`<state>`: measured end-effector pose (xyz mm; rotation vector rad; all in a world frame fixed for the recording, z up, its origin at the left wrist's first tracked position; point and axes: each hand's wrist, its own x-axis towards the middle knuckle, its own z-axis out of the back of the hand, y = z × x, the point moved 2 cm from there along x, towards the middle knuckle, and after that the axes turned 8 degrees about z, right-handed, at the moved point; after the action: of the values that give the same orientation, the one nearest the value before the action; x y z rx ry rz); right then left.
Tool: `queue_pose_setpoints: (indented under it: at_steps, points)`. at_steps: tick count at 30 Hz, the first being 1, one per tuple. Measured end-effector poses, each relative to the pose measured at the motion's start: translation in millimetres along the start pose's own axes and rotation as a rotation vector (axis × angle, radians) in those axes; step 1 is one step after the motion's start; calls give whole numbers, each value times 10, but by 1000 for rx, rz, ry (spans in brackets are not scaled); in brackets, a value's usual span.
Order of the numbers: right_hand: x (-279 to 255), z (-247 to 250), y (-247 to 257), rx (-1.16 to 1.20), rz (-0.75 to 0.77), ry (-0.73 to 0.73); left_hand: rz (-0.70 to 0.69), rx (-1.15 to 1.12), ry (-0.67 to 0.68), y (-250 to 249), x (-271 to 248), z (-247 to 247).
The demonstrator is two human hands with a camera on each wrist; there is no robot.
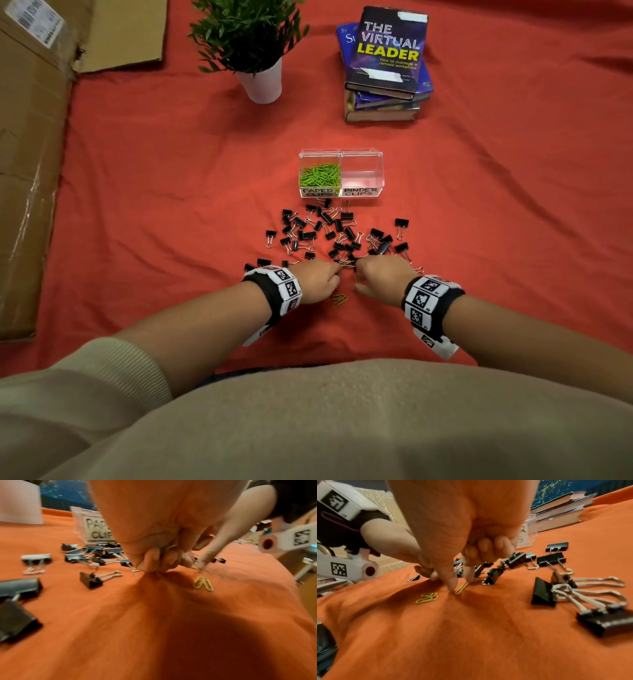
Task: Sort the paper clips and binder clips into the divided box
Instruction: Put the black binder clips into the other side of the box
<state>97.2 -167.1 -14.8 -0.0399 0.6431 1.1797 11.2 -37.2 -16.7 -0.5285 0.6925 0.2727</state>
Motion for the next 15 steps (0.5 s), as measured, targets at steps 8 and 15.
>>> queue_pose_setpoints:
  at_steps: [8,15]
  points:
    - [7,-85,-17,133,-115,30,-96,371,-108,-99,-25,-126]
    - [28,181,-137,556,-149,36,-92,424,-71,-124,-54,-181]
